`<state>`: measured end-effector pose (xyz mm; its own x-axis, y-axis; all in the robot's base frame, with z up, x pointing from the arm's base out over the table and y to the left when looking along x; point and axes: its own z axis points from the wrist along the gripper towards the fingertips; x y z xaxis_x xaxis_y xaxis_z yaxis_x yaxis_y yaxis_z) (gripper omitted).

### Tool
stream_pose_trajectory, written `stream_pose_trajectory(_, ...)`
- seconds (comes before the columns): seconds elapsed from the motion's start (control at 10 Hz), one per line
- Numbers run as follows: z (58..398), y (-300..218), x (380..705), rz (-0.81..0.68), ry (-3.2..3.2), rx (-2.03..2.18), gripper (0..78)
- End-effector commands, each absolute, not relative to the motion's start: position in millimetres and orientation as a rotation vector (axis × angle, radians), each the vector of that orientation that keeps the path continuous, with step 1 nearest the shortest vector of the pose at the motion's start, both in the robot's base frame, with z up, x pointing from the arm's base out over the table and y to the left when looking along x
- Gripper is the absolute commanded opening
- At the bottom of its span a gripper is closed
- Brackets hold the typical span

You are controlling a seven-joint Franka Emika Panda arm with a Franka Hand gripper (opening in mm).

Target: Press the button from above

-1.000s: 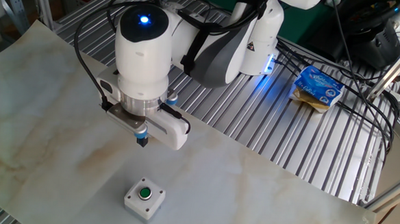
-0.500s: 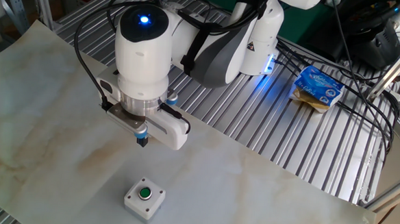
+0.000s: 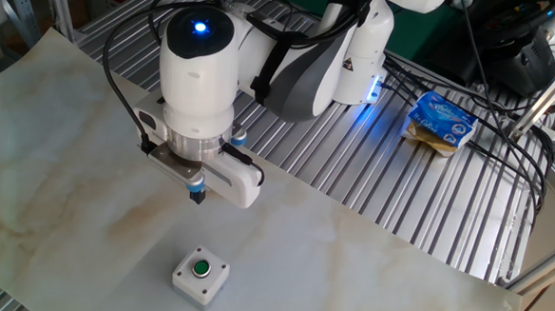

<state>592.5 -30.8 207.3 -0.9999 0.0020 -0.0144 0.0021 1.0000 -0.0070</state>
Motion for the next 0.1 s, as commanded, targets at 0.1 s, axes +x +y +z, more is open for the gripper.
stream_pose_trajectory(0.1, 208.1, -30.4, 594.1, -0.003, 3.122, 0.009, 1.5)
